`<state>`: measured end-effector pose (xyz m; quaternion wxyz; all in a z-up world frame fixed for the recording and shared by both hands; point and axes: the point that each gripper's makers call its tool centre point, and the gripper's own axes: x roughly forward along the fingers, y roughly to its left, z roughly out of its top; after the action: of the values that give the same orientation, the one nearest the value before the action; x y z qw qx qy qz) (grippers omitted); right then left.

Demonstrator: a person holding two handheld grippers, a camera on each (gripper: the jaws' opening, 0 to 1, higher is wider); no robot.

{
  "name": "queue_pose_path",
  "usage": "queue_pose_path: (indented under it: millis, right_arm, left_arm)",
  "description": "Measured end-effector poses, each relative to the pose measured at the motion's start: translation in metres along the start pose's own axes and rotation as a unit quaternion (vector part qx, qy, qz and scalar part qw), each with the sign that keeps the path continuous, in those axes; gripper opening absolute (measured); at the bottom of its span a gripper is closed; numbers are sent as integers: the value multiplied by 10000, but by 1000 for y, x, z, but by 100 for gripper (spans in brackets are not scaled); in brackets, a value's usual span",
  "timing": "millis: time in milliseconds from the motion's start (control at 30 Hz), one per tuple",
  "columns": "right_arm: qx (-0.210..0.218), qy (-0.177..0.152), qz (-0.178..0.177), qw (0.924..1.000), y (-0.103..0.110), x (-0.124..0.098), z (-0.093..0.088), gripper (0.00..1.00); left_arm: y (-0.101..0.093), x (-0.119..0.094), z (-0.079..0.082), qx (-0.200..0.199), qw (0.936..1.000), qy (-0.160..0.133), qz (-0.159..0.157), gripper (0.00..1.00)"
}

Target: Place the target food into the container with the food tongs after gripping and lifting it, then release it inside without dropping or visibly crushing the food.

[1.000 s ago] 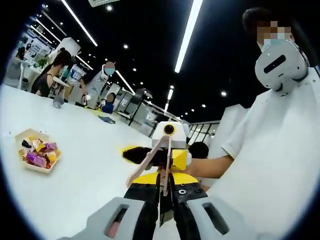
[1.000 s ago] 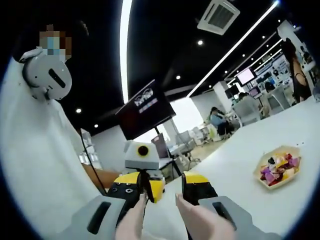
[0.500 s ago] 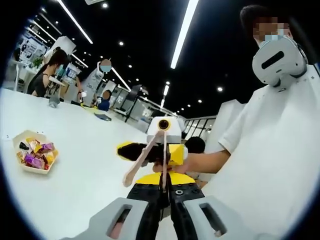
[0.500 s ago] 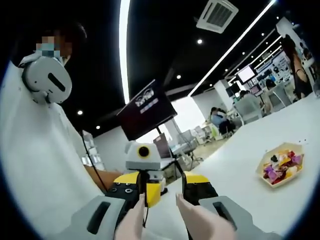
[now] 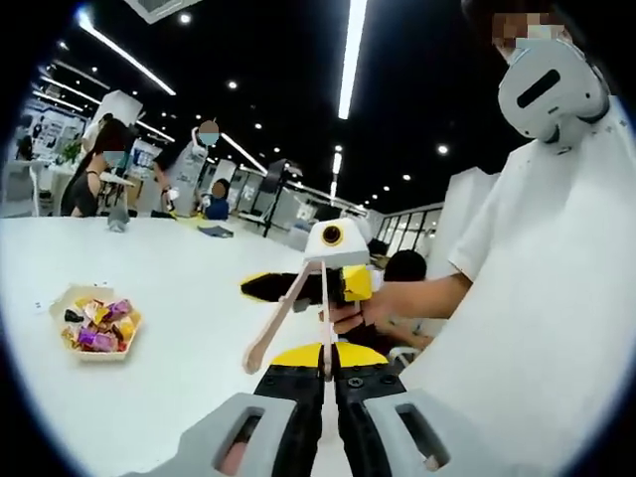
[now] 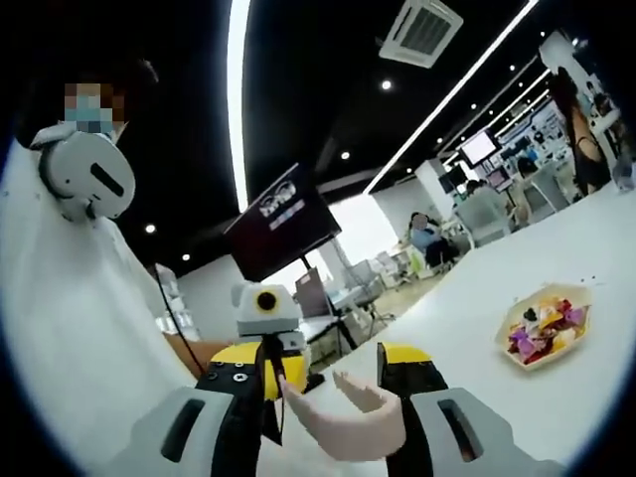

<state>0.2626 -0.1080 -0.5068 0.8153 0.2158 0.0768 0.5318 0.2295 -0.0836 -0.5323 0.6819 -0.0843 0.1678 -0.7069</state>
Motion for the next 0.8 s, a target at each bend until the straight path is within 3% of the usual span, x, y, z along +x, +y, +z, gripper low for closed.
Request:
queue_pose_path:
  millis: [100, 167, 233, 267, 400, 433, 467, 500, 667, 700, 733, 767, 800]
  right_arm:
    - [-416, 434, -135, 9981, -3, -9, -6, 46]
    - [-773, 1029, -240, 9914, -5, -14, -18, 47]
    - [-839, 1221, -258, 9886, -5, -16, -23, 48]
    - [-1187, 1746, -285, 9771, -7, -19, -35, 47]
    - [-1895, 2506, -215, 9491, -8, -20, -53, 42]
    - [-2158, 2912, -177, 9318, -11, -22, -64, 39]
    - [-2348, 3037, -183, 9232, -13, -22, -66, 36]
    - [-2655, 3237, -55, 9081, -15, -21, -71, 34]
    - [-2665, 3688, 28, 8905, -21, -19, -85, 26]
    - [-2749, 3796, -55, 8834, -25, -21, -87, 18]
    - [-2814, 3851, -129, 8788, -28, -23, -87, 18]
    - [-2993, 3985, -12, 8669, -29, -25, -93, 17]
    - [-2877, 4048, -71, 8679, -29, -27, -97, 17]
  left_arm:
    - [7, -12, -8, 261, 9986, 420, 171, 0]
    - [13, -20, -18, 526, 9945, 857, 295, 0]
    - [15, -23, -22, 600, 9921, 1047, 334, 0]
    - [17, -24, -24, 663, 9907, 1135, 345, 0]
    - [20, -26, -26, 767, 9878, 1308, 360, 0]
    - [20, -27, -29, 981, 9824, 1548, 355, 0]
    - [20, -26, -31, 1037, 9803, 1646, 339, 0]
    - [18, -24, -33, 1088, 9785, 1727, 301, 0]
    - [15, -19, -34, 1275, 9739, 1867, 209, 0]
    - [15, -19, -37, 1389, 9706, 1956, 192, 0]
    - [17, -18, -37, 1488, 9688, 1969, 241, 0]
    - [18, -17, -38, 1587, 9668, 1982, 289, 0]
    - [17, -16, -40, 1607, 9665, 1983, 280, 0]
